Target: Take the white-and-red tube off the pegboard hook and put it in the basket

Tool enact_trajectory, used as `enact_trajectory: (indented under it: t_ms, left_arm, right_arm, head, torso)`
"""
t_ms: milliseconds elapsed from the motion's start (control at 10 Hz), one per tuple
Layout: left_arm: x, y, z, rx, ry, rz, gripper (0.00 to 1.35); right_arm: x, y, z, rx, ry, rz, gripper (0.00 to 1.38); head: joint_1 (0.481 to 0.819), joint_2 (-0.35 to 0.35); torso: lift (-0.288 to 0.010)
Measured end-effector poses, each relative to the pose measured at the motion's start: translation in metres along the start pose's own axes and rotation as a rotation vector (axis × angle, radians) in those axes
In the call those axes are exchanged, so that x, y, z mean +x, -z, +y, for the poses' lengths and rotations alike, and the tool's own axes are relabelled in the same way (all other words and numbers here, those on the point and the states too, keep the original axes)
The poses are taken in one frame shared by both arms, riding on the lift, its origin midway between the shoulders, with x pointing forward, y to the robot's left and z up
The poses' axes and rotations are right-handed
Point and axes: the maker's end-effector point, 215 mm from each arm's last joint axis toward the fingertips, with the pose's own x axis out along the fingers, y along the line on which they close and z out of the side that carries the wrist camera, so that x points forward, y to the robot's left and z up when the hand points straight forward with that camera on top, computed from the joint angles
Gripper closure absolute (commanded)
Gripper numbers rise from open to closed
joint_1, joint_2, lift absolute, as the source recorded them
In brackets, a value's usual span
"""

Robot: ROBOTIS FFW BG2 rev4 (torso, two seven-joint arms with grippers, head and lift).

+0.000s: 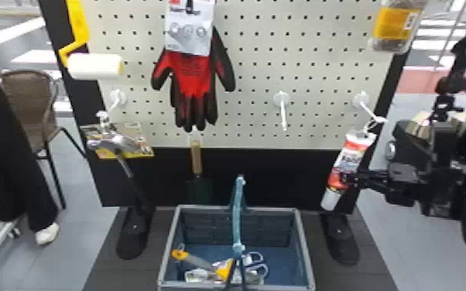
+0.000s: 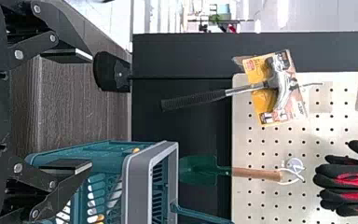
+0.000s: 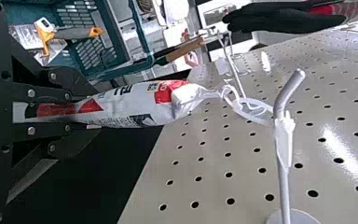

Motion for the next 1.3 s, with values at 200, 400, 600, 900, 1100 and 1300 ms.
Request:
enact_trajectory:
  t_ms: [200, 400, 600, 900, 1100, 1300]
  left_arm:
    - [-0.001, 0.001, 0.000, 0.000, 0.000, 0.004, 0.47]
    - [-0.001, 0.002, 0.001, -0.001, -0.002, 0.005, 0.47]
    - [-0.001, 0.001, 0.001, -0.001, -0.002, 0.004, 0.47]
    - [-0.001, 0.002, 0.001, -0.001, -0.002, 0.006, 0.47]
    - [-0.001, 0.002, 0.001, -0.001, -0.002, 0.006, 0.47]
    - [-0.001, 0.002, 0.001, -0.002, -0.003, 0.005, 0.47]
  right_arm:
    - [-0.008, -0.004, 0.006, -0.026, 0.027, -0.013, 1.20]
    - [-0.016, -0.008, 0.015, -0.053, 0.052, -0.021, 1.20]
    - [-0.020, -0.017, 0.017, -0.083, 0.067, -0.018, 1.20]
    - [-0.024, -0.034, 0.021, -0.127, 0.083, -0.025, 1.20]
    - [-0.019, -0.047, 0.027, -0.163, 0.086, -0.021, 1.20]
    - [-0.011, -0.053, 0.033, -0.177, 0.083, -0.031, 1.20]
  head:
    - [0.549, 0.000]
    - [0.549, 0.000]
    - [0.549, 0.000]
    - [0.549, 0.000]
    - [0.549, 0.000]
    - [0.549, 0.000]
  torso:
    - [-0.100]
    - [-0.100]
    - [-0.100]
    - [-0.100]
    - [-0.100]
    - [-0.100]
